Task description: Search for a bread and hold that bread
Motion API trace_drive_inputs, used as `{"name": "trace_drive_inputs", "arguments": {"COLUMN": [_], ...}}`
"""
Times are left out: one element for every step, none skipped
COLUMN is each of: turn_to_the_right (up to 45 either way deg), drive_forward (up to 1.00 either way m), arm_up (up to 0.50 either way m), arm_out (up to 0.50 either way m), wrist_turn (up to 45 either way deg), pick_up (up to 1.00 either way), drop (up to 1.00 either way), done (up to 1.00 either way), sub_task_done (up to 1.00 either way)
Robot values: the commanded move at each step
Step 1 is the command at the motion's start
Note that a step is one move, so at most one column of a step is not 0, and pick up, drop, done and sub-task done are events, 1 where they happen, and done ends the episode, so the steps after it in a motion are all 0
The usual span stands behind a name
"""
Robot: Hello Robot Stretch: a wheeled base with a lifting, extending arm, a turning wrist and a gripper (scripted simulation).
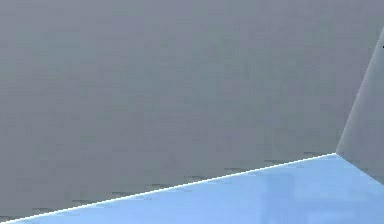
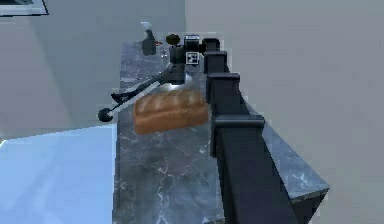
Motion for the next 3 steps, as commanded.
{"name": "trace_drive_inputs", "arguments": {"turn_to_the_right": [0.0, 0.0, 0.0], "drive_forward": [0.0, 0.0, 0.0], "arm_up": [0.0, -0.1, 0.0], "arm_out": [0.0, 0.0, 0.0], "wrist_turn": [24.0, 0.0, 0.0], "pick_up": [0.0, 0.0, 1.0], "drop": [0.0, 0.0, 0.0], "done": [0.0, 0.0, 0.0], "sub_task_done": [0.0, 0.0, 0.0]}}
